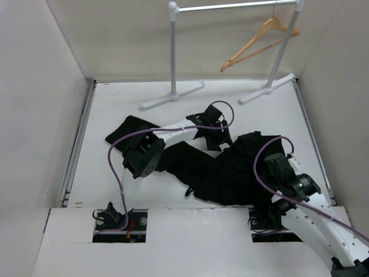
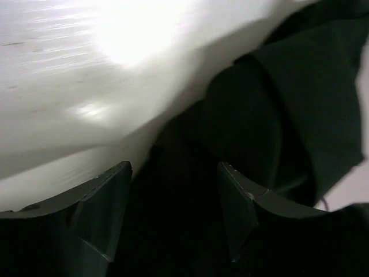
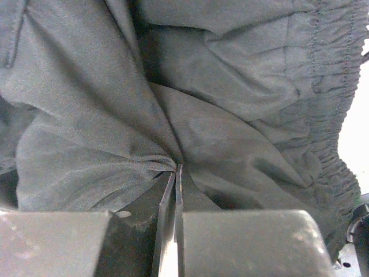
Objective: Place the trousers on the hanger
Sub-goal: Flatten out the trousers at the center of the board.
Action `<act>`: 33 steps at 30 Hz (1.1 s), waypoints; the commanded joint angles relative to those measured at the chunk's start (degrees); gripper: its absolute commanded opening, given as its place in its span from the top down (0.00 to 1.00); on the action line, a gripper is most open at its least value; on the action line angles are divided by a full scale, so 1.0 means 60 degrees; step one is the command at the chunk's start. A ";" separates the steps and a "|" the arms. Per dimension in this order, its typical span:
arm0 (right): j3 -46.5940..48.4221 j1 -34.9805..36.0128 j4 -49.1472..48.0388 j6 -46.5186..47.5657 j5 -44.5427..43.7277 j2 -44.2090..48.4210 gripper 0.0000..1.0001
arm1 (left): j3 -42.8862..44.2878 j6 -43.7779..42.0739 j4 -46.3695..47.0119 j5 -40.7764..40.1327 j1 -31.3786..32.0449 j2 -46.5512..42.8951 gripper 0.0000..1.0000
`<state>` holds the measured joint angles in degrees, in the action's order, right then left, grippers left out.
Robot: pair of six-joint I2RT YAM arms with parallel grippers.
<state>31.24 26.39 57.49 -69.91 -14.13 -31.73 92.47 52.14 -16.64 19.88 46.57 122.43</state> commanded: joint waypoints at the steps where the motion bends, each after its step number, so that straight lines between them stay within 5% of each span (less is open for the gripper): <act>1: -0.0066 0.0135 -0.0060 -0.0038 0.0070 0.0073 0.93 | 0.0043 0.0683 0.1044 0.0422 -0.0034 -0.0148 0.40; 6: -0.0080 0.0135 -0.0514 0.0328 0.0187 -0.0410 0.93 | 0.0365 0.1197 0.1659 0.0817 0.0272 0.0132 0.40; 9: -0.0037 0.0135 -0.0836 0.0518 0.0187 -0.0702 0.93 | -0.0014 0.1242 0.2070 0.0716 0.0478 -0.0072 0.53; 16: 0.0095 0.0208 -0.1218 0.0782 0.0202 -0.1231 0.93 | -0.0952 0.1227 0.2304 0.0320 0.0200 -0.0600 0.47; 24: 0.0007 0.0208 -0.1233 0.0797 0.0231 -0.1099 0.93 | -0.1201 0.1154 0.2715 0.0788 0.0288 -0.0630 0.92; 33: 0.0431 0.0164 -0.1950 0.0943 0.0231 -0.1303 0.93 | -0.2622 0.1154 0.2160 -0.1758 -0.1585 -0.3804 1.00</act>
<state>31.05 27.09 50.11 -65.23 -12.80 -38.92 77.34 59.40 -4.08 16.51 41.95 111.74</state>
